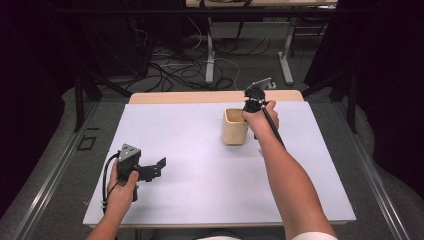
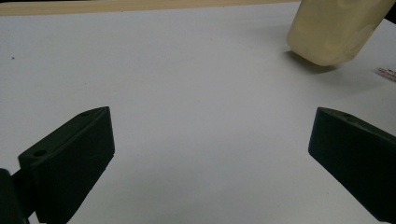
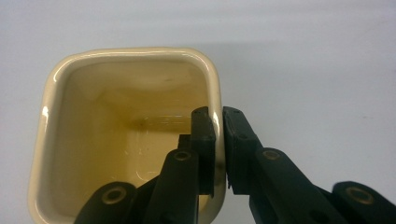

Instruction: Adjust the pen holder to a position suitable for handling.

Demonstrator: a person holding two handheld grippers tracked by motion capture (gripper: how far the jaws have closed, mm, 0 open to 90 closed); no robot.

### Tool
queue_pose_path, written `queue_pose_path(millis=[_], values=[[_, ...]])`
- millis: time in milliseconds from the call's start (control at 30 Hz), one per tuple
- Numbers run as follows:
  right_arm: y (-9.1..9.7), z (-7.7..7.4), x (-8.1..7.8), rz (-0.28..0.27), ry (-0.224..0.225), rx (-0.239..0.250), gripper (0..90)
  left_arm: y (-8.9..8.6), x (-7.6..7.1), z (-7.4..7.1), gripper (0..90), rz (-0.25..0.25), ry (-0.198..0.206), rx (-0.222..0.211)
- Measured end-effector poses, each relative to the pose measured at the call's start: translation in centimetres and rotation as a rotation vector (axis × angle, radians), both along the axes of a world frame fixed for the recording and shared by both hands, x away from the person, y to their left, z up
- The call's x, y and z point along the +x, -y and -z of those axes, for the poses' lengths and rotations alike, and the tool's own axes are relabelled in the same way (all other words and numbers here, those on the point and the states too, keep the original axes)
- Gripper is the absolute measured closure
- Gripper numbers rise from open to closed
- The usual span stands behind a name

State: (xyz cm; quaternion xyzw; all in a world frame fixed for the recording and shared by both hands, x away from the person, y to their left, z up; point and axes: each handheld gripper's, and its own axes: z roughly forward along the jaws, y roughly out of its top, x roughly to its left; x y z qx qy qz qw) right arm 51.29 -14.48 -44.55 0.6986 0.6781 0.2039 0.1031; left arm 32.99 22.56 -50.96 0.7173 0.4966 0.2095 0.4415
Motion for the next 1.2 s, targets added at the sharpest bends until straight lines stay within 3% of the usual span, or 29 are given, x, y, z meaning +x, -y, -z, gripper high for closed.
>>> queue_pose_path(millis=[33, 67, 167, 333, 433, 467, 533, 633, 833, 933, 1000, 1033, 1200], values=[[-0.3, 0.1, -0.1, -0.011, -0.002, -0.008, 84.1, 0.0, 0.0, 0.0, 0.3, -0.001, 0.001, -0.003], [-0.7, 0.2, -0.1, -0.014, 0.009, 0.016, 84.2, 0.0, 0.0, 0.0, 0.3, -0.001, 0.0, -0.002], [-1.8, 0.3, -0.2, -0.015, -0.014, -0.009, 84.1, 0.0, 0.0, 0.0, 0.3, 0.0, 0.0, -0.005], [-3.2, 0.2, -0.3, -0.019, -0.019, -0.007, 84.0, 0.0, 0.0, 0.0, 0.3, 0.0, 0.002, -0.005], [-3.6, 0.3, -0.3, -0.013, -0.02, 0.003, 84.0, 0.0, 0.0, -0.1, 0.3, 0.001, 0.003, -0.005], [-3.8, 0.4, -0.3, -0.001, -0.011, 0.027, 84.0, 0.0, 0.0, -0.1, 0.3, 0.002, 0.003, -0.005], [-3.9, 0.5, -0.3, -0.018, -0.031, 0.005, 83.5, 0.0, 0.0, -0.1, 0.3, 0.002, 0.003, -0.006], [-4.0, 0.5, -0.4, -0.014, -0.036, 0.015, 82.3, 0.0, 0.0, 0.0, 0.3, 0.002, 0.0, -0.007], [-4.2, 0.5, -0.6, 0.008, -0.075, 0.1, 79.0, 0.1, 0.0, -0.1, 0.3, 0.006, 0.004, -0.001], [-3.9, 0.4, -0.7, -0.018, -0.1, 0.082, 78.9, 0.1, 0.0, 0.0, 0.3, 0.005, 0.006, -0.003], [-3.9, 0.4, -0.8, -0.015, -0.113, 0.088, 78.7, 0.1, 0.0, 0.0, 0.3, 0.006, 0.005, -0.004], [-4.2, 0.4, -0.8, 0.014, -0.122, 0.11, 78.6, 0.2, 0.0, 0.0, 0.3, 0.005, 0.005, -0.005], [-3.6, 0.5, -1.0, -0.015, -0.156, 0.121, 78.2, 0.2, 0.1, 0.0, 0.3, 0.007, 0.002, -0.003]])
